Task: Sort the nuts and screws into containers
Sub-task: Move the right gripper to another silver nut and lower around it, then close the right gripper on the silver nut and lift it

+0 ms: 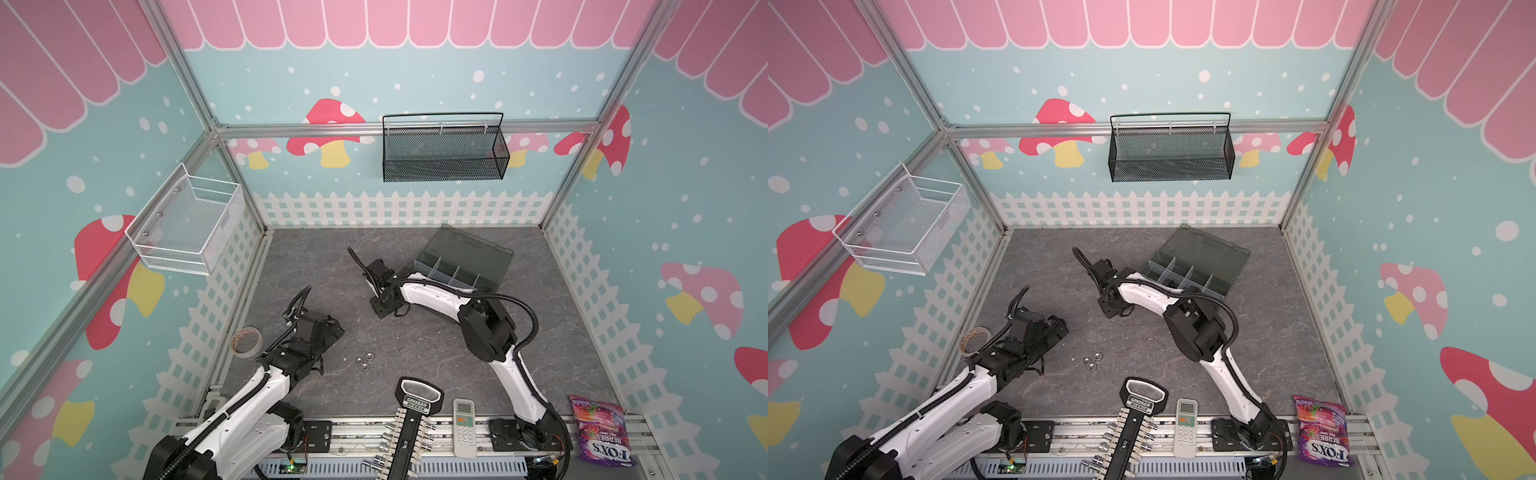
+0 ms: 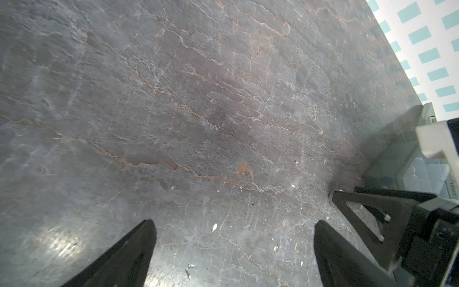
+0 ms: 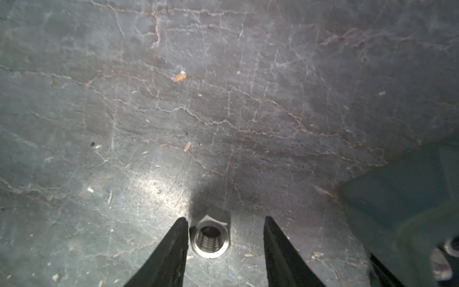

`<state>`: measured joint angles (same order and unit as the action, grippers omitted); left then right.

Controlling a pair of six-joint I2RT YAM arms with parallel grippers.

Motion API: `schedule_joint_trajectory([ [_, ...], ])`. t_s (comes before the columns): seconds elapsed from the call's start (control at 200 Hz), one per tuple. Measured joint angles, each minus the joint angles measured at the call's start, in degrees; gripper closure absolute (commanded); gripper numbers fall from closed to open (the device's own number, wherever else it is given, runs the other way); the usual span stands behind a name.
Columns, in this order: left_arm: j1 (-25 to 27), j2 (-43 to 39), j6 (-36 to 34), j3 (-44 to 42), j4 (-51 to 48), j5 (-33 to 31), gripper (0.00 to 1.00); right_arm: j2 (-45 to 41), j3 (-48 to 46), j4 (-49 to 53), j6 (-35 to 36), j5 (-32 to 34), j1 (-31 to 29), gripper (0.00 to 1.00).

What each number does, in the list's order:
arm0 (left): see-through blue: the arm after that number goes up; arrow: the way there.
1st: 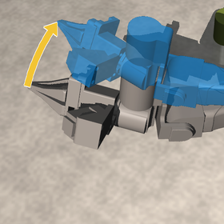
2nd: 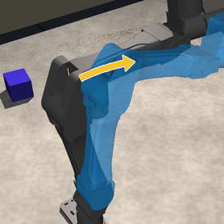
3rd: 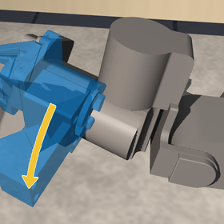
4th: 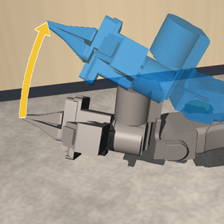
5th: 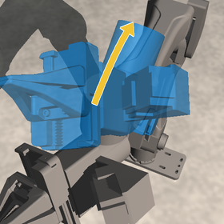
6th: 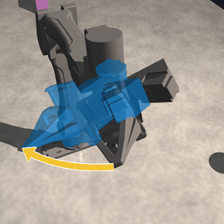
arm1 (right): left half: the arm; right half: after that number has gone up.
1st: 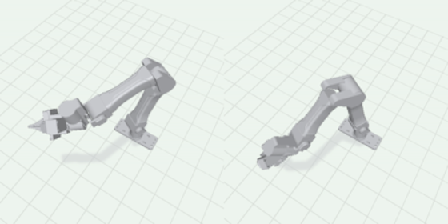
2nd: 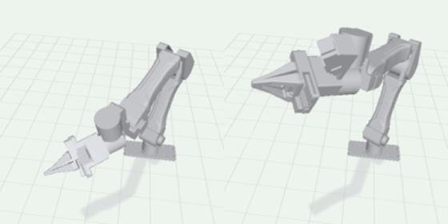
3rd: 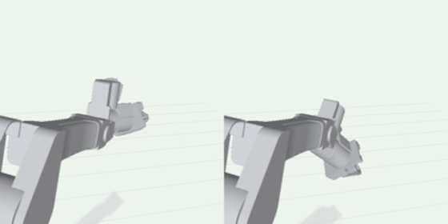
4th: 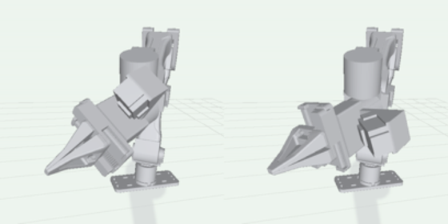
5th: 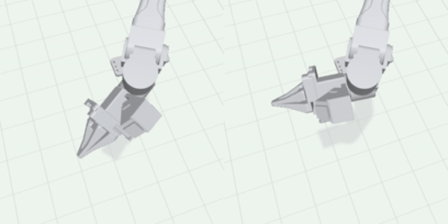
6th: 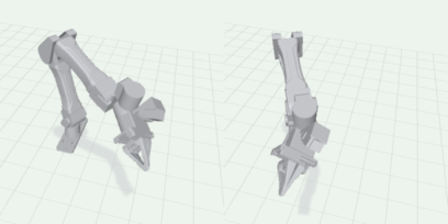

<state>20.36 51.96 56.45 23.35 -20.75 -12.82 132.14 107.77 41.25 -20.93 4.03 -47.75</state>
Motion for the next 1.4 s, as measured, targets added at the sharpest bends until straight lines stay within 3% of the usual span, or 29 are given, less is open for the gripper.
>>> schedule_joint_trajectory([
  [0.38, -0.1, 0.9, 0.0, 0.0, 0.0, 0.0, 0.0, 1.3, 0.8, 0.1, 0.8, -1.3, 0.0, 0.57],
  [1.121, -0.1, 1.1, 0.0, 0.0, 0.0, 0.0, 0.0, 0.6, -0.1, 0.7, 1.2, -1.5, -0.9, 0.85],
  [1.401, -0.1, 1.1, 0.0, 0.0, 0.0, 0.0, 0.0, -3.5, -4.1, 1.5, 0.0, 0.5, -1.1, 0.88],
])
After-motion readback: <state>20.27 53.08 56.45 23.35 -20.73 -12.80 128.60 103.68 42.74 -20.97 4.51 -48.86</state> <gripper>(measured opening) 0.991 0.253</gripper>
